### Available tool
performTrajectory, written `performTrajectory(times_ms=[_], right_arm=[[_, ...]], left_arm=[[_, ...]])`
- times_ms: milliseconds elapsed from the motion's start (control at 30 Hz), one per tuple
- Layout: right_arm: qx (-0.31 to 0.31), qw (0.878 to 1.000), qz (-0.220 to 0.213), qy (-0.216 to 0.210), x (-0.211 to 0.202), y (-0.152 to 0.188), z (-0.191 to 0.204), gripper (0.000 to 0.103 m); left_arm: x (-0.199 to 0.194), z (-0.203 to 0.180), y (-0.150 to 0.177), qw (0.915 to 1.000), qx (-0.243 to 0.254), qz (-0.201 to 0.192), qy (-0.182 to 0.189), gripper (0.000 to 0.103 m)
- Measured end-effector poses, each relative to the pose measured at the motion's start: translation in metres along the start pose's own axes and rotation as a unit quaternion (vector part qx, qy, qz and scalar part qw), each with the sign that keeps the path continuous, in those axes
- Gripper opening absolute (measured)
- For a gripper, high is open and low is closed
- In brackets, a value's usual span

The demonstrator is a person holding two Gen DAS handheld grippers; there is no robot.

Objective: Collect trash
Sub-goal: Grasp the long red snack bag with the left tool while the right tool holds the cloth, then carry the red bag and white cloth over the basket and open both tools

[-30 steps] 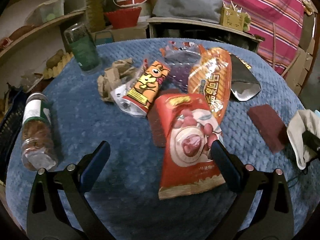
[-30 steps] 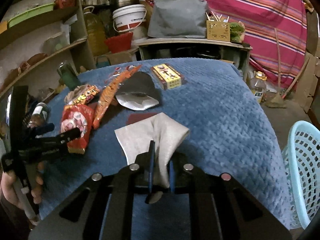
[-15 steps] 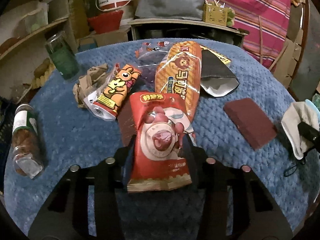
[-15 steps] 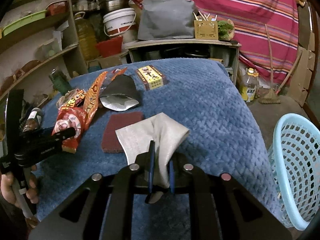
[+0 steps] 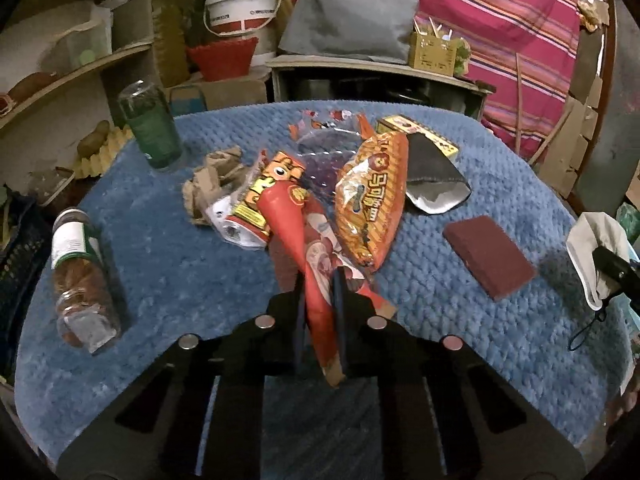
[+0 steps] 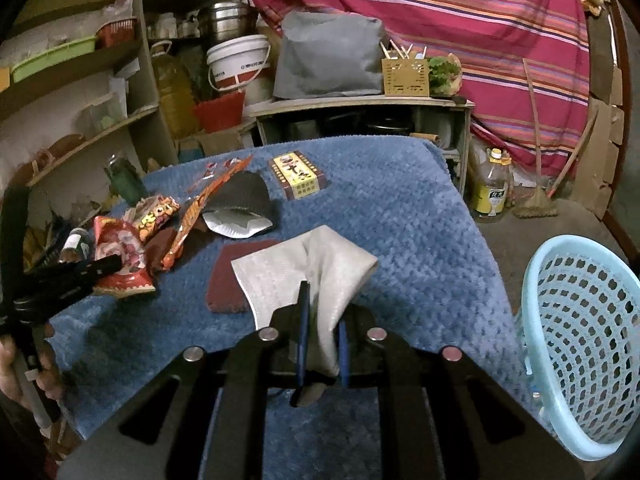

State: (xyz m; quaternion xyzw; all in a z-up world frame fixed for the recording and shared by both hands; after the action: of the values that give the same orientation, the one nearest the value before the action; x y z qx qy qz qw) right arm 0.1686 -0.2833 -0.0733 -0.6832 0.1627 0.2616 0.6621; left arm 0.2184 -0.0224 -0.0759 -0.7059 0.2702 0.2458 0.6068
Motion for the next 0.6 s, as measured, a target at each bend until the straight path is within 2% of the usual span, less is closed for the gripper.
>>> performTrajectory(times_ms=[200, 400, 600], right_arm=[[0.016, 1.000, -0.013, -0.005, -0.008, -0.002, -0.011, 0.012], [0.031, 0.999, -0.028, -0.003, -0.020, -0.005, -0.025, 0.012], [0.040, 0.998, -0.037, 0.008, -0.031, -0.004, -0.041, 0.012]], left_arm=[[-0.015, 0.001, -0.003, 0.9999, -0.002, -0.013, 0.004, 0.011], [-0.031, -0.022, -0.004, 0.9990, 0.018, -0.033, 0.024, 0.011], [-0.038, -0.047, -0.001, 0.9976, 0.024, -0.037, 0.053, 0.011]])
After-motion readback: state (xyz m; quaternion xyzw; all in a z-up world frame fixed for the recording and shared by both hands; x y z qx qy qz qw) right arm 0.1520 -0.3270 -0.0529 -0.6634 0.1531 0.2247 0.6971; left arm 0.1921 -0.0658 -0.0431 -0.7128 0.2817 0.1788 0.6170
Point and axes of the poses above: each gripper's, at about its wrist camera, not at the fingertips, and x roughly the way its jaws point, z to its left, y to its underside, the point moved 4 cm from there along x, roughly the way its jaws point, and after that the axes turned 10 degrees about -x, right-handed, at the moved point
